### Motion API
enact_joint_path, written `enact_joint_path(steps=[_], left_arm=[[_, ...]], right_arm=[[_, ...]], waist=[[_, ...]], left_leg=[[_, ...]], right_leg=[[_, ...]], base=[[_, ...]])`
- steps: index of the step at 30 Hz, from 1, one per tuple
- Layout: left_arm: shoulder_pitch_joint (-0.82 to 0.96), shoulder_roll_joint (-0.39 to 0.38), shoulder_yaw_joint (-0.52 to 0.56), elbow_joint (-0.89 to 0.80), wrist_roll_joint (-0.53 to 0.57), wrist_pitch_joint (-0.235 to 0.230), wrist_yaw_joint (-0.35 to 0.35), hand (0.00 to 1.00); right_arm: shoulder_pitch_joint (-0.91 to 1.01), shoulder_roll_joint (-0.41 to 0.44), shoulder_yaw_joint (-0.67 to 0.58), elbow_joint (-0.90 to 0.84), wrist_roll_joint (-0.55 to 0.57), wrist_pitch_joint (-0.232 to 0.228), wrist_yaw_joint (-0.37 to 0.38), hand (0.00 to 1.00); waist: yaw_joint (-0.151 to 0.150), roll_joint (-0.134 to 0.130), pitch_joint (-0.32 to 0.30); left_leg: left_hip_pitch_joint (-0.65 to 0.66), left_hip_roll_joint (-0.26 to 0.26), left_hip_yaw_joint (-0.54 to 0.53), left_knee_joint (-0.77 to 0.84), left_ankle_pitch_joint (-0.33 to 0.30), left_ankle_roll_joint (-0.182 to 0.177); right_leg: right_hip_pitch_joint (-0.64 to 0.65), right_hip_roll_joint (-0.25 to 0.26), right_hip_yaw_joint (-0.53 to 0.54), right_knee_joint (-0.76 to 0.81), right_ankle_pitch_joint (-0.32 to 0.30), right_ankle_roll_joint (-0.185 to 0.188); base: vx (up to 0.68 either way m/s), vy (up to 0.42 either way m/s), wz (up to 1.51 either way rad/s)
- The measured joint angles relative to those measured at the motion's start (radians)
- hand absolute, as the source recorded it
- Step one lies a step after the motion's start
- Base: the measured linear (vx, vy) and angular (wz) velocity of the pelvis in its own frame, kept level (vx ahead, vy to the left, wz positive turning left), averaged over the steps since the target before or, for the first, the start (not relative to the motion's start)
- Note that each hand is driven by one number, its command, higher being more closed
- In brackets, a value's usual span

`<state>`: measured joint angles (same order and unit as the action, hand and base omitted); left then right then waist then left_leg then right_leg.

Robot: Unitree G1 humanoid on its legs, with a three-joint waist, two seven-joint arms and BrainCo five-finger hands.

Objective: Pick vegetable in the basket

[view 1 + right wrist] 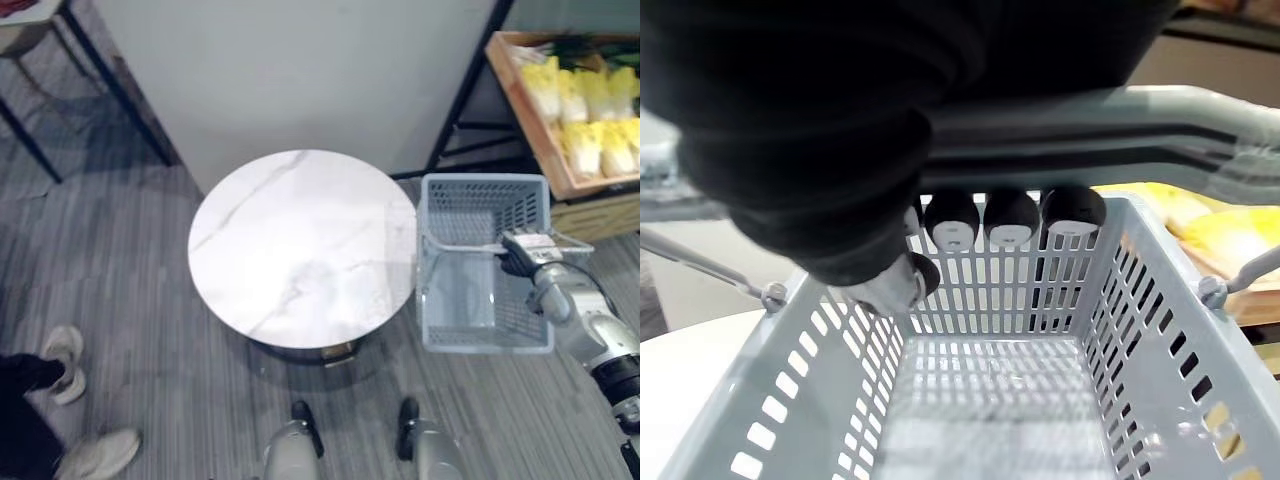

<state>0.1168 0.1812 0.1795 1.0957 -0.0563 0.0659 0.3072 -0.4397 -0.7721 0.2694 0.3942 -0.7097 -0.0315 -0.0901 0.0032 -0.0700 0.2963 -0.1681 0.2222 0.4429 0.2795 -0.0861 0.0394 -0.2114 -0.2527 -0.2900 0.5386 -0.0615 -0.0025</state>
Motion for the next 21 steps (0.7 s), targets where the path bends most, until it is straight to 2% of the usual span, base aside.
enact_joint_path(steps=[2,4,6,7,8,9,10,11,12,13,14,15,16,17,18,19,20,21], left_arm=[[0.0,0.004,-0.015,-0.001,0.001,0.006,0.0,0.0],[-0.001,0.019,-0.012,0.001,0.006,0.01,-0.001,0.0],[0.004,0.027,0.002,0.001,0.023,0.011,-0.001,0.0],[-0.001,0.032,0.025,0.006,0.032,0.011,-0.001,0.0],[-0.006,0.017,0.025,0.023,0.034,0.014,-0.005,0.0],[-0.004,0.005,0.023,0.032,0.034,0.017,-0.008,0.0],[-0.002,0.0,0.029,0.037,0.041,0.017,-0.008,0.0],[-0.002,0.006,0.03,0.037,0.041,0.021,-0.006,0.0],[-0.004,0.02,0.03,0.036,0.041,0.026,-0.007,0.0],[-0.005,0.019,0.031,0.037,0.042,0.028,-0.006,0.0],[0.001,0.006,0.031,0.039,0.042,0.032,-0.006,0.0],[0.006,-0.005,0.027,0.039,0.042,0.032,-0.006,0.0],[0.013,-0.021,0.021,0.041,0.043,0.032,-0.006,0.0],[0.022,-0.027,0.019,0.042,0.057,0.033,-0.005,0.0],[0.03,-0.027,0.014,0.04,0.063,0.032,-0.006,0.0],[0.043,-0.027,0.009,0.038,0.069,0.031,-0.007,0.0],[0.052,-0.029,0.006,0.039,0.069,0.032,-0.007,0.0],[0.059,-0.033,0.007,0.038,0.069,0.029,-0.007,0.0]], right_arm=[[0.01,-0.029,-0.033,-0.013,0.002,-0.008,-0.013,1.0],[0.013,-0.07,-0.048,-0.049,0.002,-0.035,-0.023,1.0],[0.019,-0.088,-0.049,-0.066,0.001,-0.043,-0.024,1.0],[0.024,-0.098,-0.056,-0.077,0.001,-0.047,-0.025,1.0],[0.053,-0.104,-0.072,-0.083,0.001,-0.044,-0.029,1.0],[0.07,-0.112,-0.08,-0.085,0.001,-0.043,-0.029,1.0],[0.107,-0.119,-0.116,-0.113,0.001,-0.038,-0.033,1.0],[0.115,-0.119,-0.131,-0.122,0.001,-0.038,-0.037,1.0],[0.115,-0.123,-0.141,-0.129,0.001,-0.037,-0.036,1.0],[0.115,-0.143,-0.146,-0.144,0.001,-0.03,-0.037,1.0],[0.129,-0.169,-0.15,-0.162,0.001,-0.027,-0.038,1.0],[0.142,-0.18,-0.156,-0.17,0.001,-0.025,-0.038,1.0],[0.178,-0.199,-0.177,-0.189,0.001,-0.023,-0.039,1.0],[0.201,-0.203,-0.191,-0.198,0.001,-0.024,-0.041,1.0],[0.211,-0.204,-0.194,-0.201,0.001,-0.024,-0.043,1.0],[0.216,-0.205,-0.194,-0.203,0.002,-0.026,-0.046,1.0],[0.218,-0.204,-0.192,-0.203,0.004,-0.028,-0.047,1.0],[0.217,-0.204,-0.188,-0.203,0.005,-0.029,-0.047,1.0]], waist=[[0.003,-0.003,-0.002],[0.004,-0.011,-0.007],[0.005,-0.026,-0.017],[0.003,-0.026,-0.023],[-0.001,-0.024,-0.039],[0.003,0.001,-0.061],[0.001,-0.033,-0.084],[-0.007,-0.053,-0.086],[-0.013,-0.069,-0.088],[-0.007,-0.048,-0.089],[-0.024,-0.004,-0.09],[-0.035,0.019,-0.093],[-0.052,0.05,-0.105],[-0.063,0.074,-0.109],[-0.07,0.081,-0.113],[-0.081,0.089,-0.114],[-0.08,0.092,-0.111],[-0.071,0.082,-0.105]], left_leg=[[0.023,0.008,0.057,-0.042,0.024,0.005],[0.024,0.043,0.151,-0.069,0.059,0.003],[0.023,0.073,0.211,-0.056,0.07,-0.01],[0.012,0.102,0.248,-0.024,0.075,-0.019],[0.003,0.097,0.234,-0.045,0.06,-0.045],[0.002,0.093,0.224,-0.078,0.068,-0.034],[0.013,0.088,0.276,-0.1,0.115,-0.032],[0.013,0.087,0.296,-0.076,0.113,-0.03],[0.011,0.104,0.324,-0.04,0.111,-0.03],[0.011,0.15,0.352,0.009,0.109,-0.034],[0.014,0.196,0.352,0.039,0.109,-0.034],[0.019,0.214,0.347,0.043,0.11,-0.035],[0.031,0.237,0.348,0.039,0.119,-0.048],[0.053,0.258,0.352,0.037,0.138,-0.076],[0.059,0.266,0.354,0.039,0.147,-0.085],[0.071,0.28,0.337,0.059,0.167,-0.113],[0.07,0.286,0.243,0.116,0.185,-0.121],[0.063,0.278,0.169,0.148,0.19,-0.13]], right_leg=[[0.044,-0.026,-0.038,0.092,-0.023,-0.023],[0.07,-0.07,-0.061,0.137,-0.017,-0.024],[0.081,-0.111,-0.058,0.134,0.01,-0.007],[0.063,-0.078,-0.079,0.095,0.014,0.006],[0.064,-0.03,-0.067,0.004,0.016,0.005],[0.082,-0.004,-0.044,-0.07,0.009,0.016],[0.077,-0.033,-0.036,-0.066,-0.062,0.086],[0.087,-0.051,-0.039,-0.084,-0.087,0.127],[0.107,-0.041,-0.048,-0.15,-0.112,0.17],[0.13,0.005,-0.059,-0.23,-0.113,0.172],[0.17,0.049,-0.061,-0.298,-0.102,0.156],[0.184,0.069,-0.064,-0.316,-0.093,0.145],[0.201,0.1,-0.061,-0.343,-0.083,0.132],[0.218,0.122,-0.051,-0.361,-0.076,0.121],[0.22,0.132,-0.041,-0.367,-0.073,0.116],[0.226,0.142,-0.017,-0.375,-0.069,0.11],[0.229,0.153,0.033,-0.387,-0.057,0.102],[0.234,0.153,0.068,-0.396,-0.048,0.102]], base=[[-0.12,0.085,-0.85],[-0.16,0.001,-1.19],[-0.15,-0.124,-1.29],[-0.21,-0.206,-1.49],[-0.17,-0.136,-1.37],[-0.22,-0.088,-1.47],[-0.16,-0.094,-1.14],[-0.16,-0.22,-1.15],[-0.06,-0.232,-0.97],[-0.13,-0.332,-1.04],[-0.12,-0.237,-0.76],[-0.14,-0.228,-0.35],[-0.09,-0.127,-0.28],[-0.08,-0.122,-0.35],[-0.07,-0.105,-0.45],[-0.09,-0.118,-0.69],[-0.1,-0.125,-0.88],[-0.09,-0.093,-1.31]])
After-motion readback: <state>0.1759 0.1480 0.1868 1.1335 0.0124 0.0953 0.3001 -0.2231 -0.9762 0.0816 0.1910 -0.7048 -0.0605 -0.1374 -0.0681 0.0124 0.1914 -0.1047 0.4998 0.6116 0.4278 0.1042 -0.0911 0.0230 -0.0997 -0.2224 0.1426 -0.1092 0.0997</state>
